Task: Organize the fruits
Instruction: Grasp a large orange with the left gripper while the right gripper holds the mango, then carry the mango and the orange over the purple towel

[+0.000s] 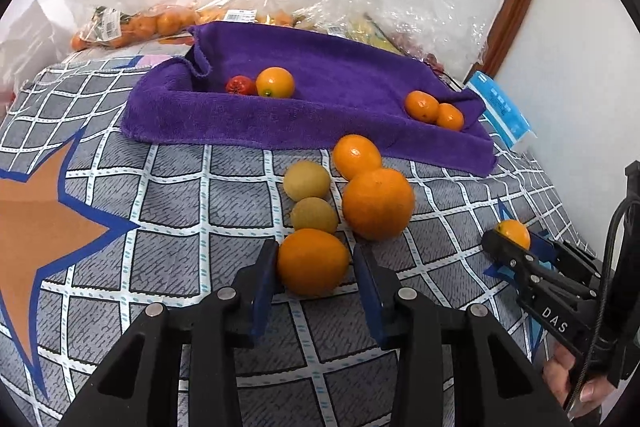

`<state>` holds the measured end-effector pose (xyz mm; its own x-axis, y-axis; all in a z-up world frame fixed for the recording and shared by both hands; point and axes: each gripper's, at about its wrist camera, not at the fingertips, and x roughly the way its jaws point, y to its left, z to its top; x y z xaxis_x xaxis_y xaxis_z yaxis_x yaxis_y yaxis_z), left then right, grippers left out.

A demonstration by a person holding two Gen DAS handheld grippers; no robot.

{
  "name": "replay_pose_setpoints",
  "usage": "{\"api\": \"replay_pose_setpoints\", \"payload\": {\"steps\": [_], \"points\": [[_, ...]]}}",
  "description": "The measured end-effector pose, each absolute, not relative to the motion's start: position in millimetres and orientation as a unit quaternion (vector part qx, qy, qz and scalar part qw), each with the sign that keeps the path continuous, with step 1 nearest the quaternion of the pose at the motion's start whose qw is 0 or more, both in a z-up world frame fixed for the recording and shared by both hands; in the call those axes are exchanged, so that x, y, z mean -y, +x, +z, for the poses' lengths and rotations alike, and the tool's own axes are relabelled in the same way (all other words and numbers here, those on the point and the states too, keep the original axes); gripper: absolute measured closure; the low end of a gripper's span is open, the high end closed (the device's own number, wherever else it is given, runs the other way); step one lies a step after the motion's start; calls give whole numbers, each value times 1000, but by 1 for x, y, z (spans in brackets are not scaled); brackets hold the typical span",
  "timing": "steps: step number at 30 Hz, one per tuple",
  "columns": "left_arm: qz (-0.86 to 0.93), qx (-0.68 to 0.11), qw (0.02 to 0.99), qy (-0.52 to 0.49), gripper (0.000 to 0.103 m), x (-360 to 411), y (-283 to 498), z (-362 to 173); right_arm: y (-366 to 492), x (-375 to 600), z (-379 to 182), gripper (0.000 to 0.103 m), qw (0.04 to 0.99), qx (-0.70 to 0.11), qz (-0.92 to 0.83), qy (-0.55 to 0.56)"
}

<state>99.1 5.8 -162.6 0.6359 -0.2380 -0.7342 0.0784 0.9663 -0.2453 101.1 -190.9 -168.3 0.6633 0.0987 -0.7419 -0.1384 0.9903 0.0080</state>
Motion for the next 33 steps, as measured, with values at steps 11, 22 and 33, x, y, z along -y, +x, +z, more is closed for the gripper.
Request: {"api": "replay_pose_setpoints", "payload": {"steps": [11, 22, 33], "points": [[-96, -416, 897, -112, 67, -12, 101, -165, 101, 187, -169, 62, 911, -405, 67, -38], [-91, -404, 899, -143, 67, -30, 89, -149, 95, 189, -152, 62, 917, -392, 66, -35], [-60, -360, 921, -138, 67, -55, 104, -85, 126, 183, -69, 62, 943, -320, 89, -19]]}}
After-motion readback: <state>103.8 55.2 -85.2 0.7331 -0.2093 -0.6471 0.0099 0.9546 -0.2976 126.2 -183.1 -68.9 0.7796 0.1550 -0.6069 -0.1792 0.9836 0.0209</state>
